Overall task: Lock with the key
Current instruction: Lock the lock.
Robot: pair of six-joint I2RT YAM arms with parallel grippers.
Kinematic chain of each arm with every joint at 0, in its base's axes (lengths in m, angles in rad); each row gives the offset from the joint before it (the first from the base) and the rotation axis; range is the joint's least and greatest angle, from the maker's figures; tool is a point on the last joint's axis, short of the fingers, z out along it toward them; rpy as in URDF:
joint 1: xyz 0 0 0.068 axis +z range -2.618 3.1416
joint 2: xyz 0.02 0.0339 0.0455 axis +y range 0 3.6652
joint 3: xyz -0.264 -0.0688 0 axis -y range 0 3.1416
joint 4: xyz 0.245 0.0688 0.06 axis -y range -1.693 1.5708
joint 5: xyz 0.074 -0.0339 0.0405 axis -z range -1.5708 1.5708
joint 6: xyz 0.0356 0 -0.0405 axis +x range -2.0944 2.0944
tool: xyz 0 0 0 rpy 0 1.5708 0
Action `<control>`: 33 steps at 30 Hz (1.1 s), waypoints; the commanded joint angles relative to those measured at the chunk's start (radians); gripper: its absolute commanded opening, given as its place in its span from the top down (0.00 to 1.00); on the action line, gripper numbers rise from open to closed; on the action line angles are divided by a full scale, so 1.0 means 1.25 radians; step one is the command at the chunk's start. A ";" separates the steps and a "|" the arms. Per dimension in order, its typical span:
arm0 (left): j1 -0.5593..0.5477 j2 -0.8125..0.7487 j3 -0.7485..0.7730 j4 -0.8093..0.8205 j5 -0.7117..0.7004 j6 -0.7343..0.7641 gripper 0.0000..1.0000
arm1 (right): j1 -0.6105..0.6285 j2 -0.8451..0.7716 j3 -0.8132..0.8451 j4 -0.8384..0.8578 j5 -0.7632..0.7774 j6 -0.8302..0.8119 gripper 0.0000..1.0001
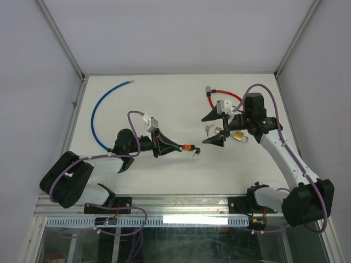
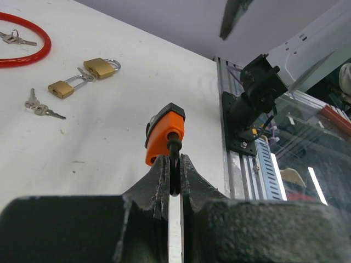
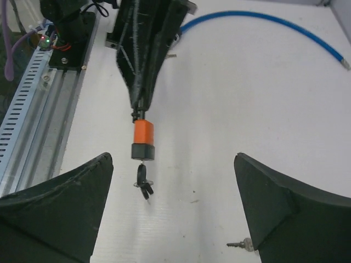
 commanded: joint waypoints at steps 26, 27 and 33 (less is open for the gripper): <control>-0.038 -0.103 -0.024 0.089 -0.071 -0.043 1.00 | 0.174 0.072 -0.093 0.065 -0.022 -0.110 0.45; -0.040 -0.106 -0.025 0.087 -0.073 -0.042 1.00 | 0.178 0.072 -0.095 0.077 -0.018 -0.099 0.47; -0.040 -0.116 -0.024 0.085 -0.071 -0.043 1.00 | 0.196 0.084 -0.100 0.111 0.018 -0.065 0.58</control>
